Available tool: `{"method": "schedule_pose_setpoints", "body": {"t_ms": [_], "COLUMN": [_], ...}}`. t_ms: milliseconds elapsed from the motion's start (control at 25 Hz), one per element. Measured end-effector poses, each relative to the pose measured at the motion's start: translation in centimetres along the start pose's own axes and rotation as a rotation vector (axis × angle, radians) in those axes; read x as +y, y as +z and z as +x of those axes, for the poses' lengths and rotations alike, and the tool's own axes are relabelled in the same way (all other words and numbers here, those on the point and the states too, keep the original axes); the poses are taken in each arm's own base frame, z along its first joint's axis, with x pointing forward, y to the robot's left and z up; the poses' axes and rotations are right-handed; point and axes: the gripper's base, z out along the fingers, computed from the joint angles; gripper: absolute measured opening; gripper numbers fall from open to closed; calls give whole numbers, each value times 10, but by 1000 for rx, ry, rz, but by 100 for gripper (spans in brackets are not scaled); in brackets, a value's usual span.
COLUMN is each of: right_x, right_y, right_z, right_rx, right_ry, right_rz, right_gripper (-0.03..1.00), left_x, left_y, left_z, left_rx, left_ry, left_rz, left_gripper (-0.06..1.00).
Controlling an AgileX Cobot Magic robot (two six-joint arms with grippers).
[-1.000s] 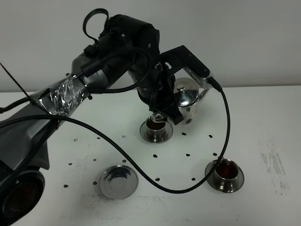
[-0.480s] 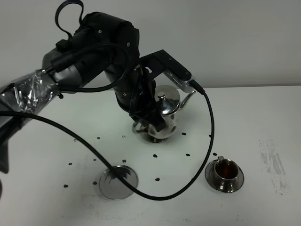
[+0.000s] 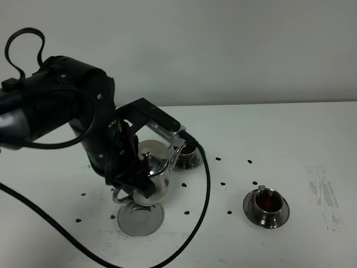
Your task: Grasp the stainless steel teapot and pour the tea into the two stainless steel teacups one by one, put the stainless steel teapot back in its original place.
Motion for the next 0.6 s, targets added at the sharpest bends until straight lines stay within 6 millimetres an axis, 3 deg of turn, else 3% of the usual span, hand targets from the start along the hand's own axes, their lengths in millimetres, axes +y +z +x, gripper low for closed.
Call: {"method": "schedule_pose_setpoints", "body": {"t_ms": [280,600], "right_x": [0,0], "right_y": [0,0], "right_z": [0,0], "right_rx": [0,0], "right_ry": [0,0], "right_rz": [0,0], "right_gripper": [56,56], "left_x": [-7,-10], "left_y": [26,43], "left_z": [33,42], "left_rx": [-22,-96], "left_ry": [-180,-309], "left_rz": [-2,-2], "left_gripper": [26,26]}}
